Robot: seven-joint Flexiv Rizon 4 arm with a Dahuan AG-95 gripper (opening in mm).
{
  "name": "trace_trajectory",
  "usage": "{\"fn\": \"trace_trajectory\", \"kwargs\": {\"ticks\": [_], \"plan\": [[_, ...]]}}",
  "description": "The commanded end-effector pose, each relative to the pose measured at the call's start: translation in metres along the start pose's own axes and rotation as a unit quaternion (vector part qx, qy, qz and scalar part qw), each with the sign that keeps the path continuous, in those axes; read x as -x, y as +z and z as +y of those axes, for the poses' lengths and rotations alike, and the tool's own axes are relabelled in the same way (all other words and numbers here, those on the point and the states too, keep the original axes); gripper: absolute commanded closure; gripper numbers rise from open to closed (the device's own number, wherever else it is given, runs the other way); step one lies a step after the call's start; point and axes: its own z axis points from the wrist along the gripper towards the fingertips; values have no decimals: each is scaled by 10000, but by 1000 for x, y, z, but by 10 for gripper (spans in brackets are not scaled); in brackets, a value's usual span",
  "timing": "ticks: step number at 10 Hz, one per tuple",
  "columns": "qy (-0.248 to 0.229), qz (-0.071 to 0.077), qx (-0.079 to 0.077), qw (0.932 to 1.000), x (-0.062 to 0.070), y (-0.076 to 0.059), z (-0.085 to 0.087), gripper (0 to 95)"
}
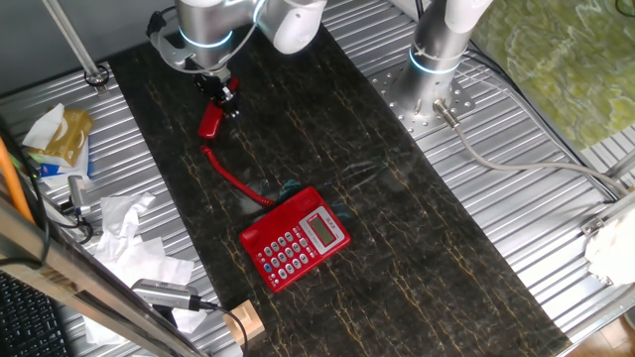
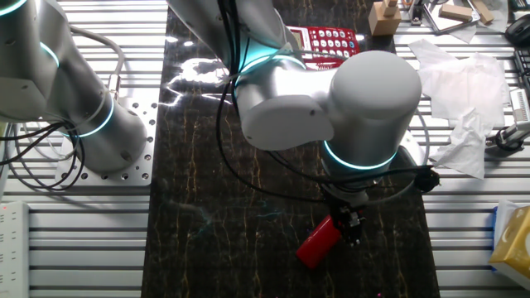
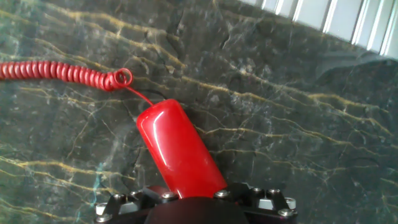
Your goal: Place the handset of the telephone on the corresponding phone cradle
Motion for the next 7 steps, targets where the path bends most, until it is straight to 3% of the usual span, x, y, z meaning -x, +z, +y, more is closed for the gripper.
{"fn": "trace_trajectory", "kwargs": {"ticks": [1, 2, 3, 7], "plan": [[25, 1, -24, 10000, -1, 0, -1, 190], [36, -2, -28, 10000, -1, 0, -1, 190], [34, -2, -31, 10000, -1, 0, -1, 380], [40, -67, 53, 10000, -2, -1, -4, 380]]}}
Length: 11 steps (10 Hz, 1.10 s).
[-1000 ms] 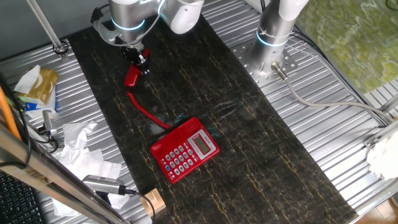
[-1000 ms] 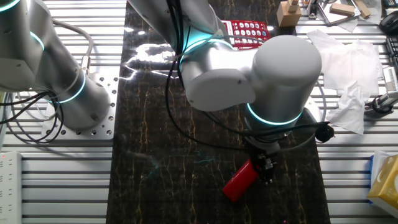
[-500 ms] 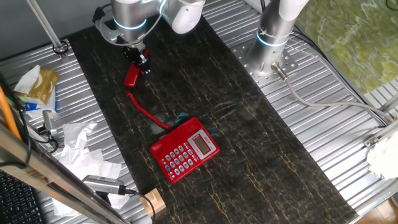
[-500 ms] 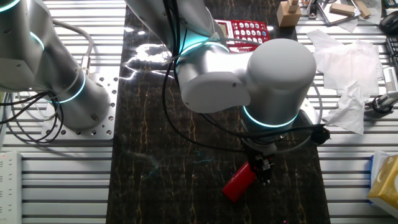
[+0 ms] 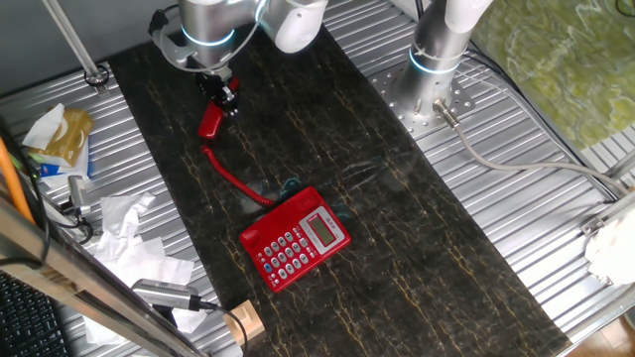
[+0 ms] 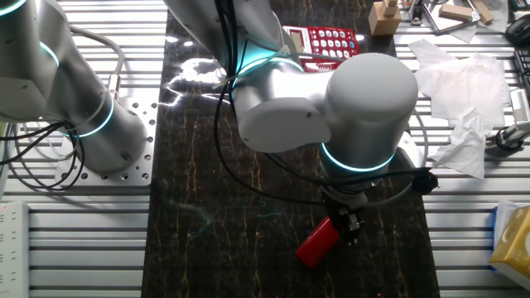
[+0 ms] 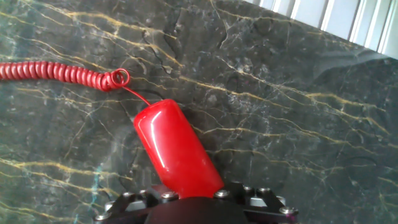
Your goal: Place the handset of the telephone on the corresponding phone cradle
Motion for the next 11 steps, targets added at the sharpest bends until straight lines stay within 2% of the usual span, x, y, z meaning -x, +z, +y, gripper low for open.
{"fn": "trace_trajectory", "kwargs": {"ticks": [1, 2, 3, 4, 5, 8, 11], "plan": [[-1, -16, 59, 10000, 2, 0, 0, 380], [17, -41, 97, 9999, 2, 0, 0, 380], [65, -120, 253, 9996, 3, 0, 0, 380], [101, -218, 412, 9989, 3, 0, 0, 190], [81, -308, 501, 9982, 4, -1, -1, 190], [53, -373, 498, 9980, 4, -1, -1, 190], [-22, -354, 453, 9983, 4, -1, -1, 190]]}}
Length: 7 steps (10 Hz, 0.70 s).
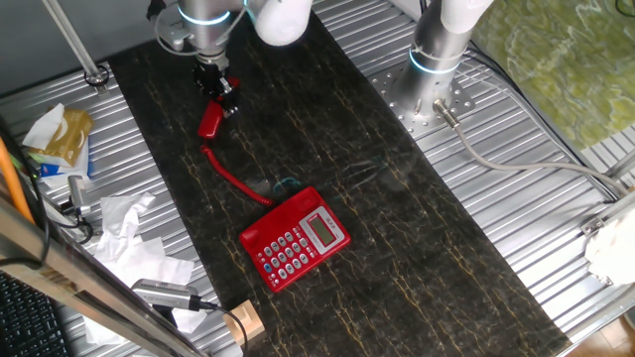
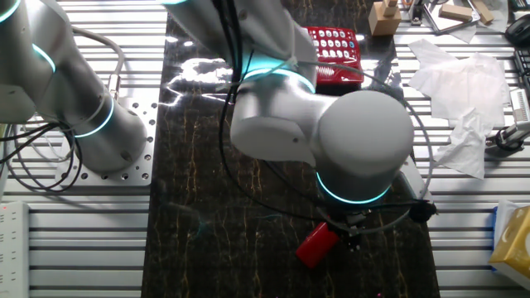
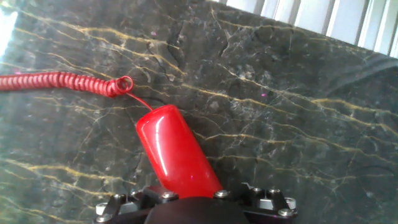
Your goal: Place the handset of the telephone on the corresponding phone cradle
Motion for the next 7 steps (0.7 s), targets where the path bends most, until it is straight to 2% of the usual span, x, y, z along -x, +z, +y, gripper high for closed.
{"fn": "trace_trajectory", "kwargs": {"ticks": [1, 3, 4, 5, 7], "plan": [[-44, 20, 10, 10000, -1, -2, 0, 190], [-134, 137, 15, 9998, -1, -2, 0, 190], [-199, 200, -50, 9996, -1, -2, 0, 190], [-363, 277, -241, 9987, -1, -1, 0, 190], [-602, 346, -485, 9964, -1, -1, 0, 190]]}}
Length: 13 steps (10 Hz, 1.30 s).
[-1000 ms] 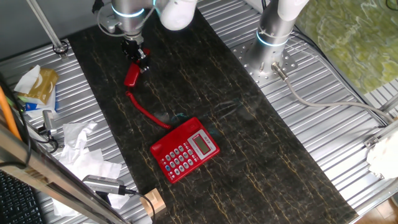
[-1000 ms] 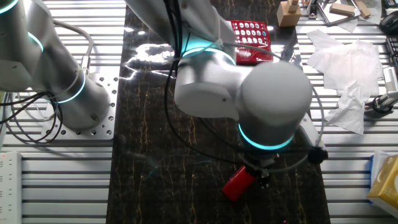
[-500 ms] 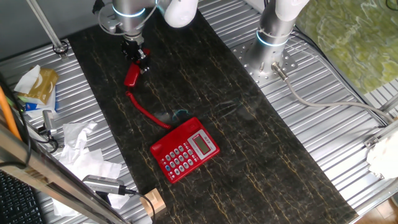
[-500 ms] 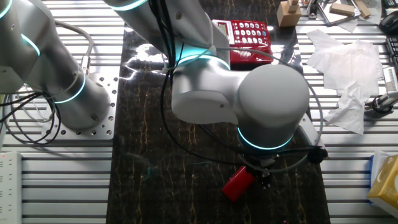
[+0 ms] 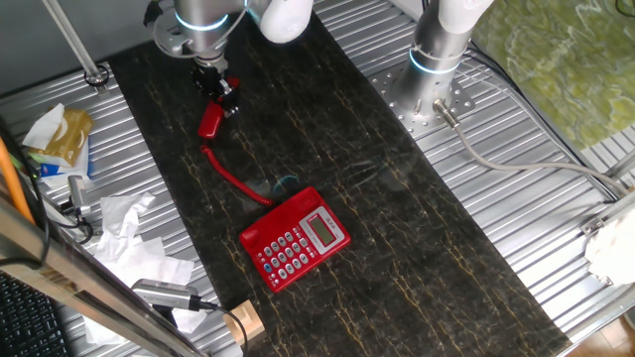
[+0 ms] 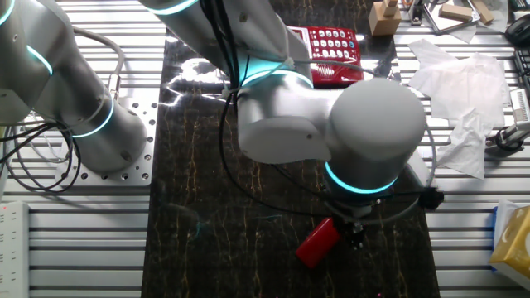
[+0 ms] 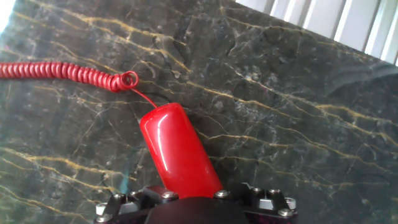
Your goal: Place the handset of the telephone on the corresponding phone cradle
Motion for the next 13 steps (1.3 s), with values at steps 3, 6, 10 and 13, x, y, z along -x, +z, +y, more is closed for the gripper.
{"fn": "trace_trajectory", "kwargs": {"ticks": [3, 6, 10, 13], "plan": [[-417, 98, -558, 9975, -3, 1, -1, 190], [-451, 80, -596, 9972, -2, 1, -2, 190], [-450, 13, -580, 9973, 6, 1, -5, 380], [-433, -65, -525, 9977, 8, 2, -4, 380]]}}
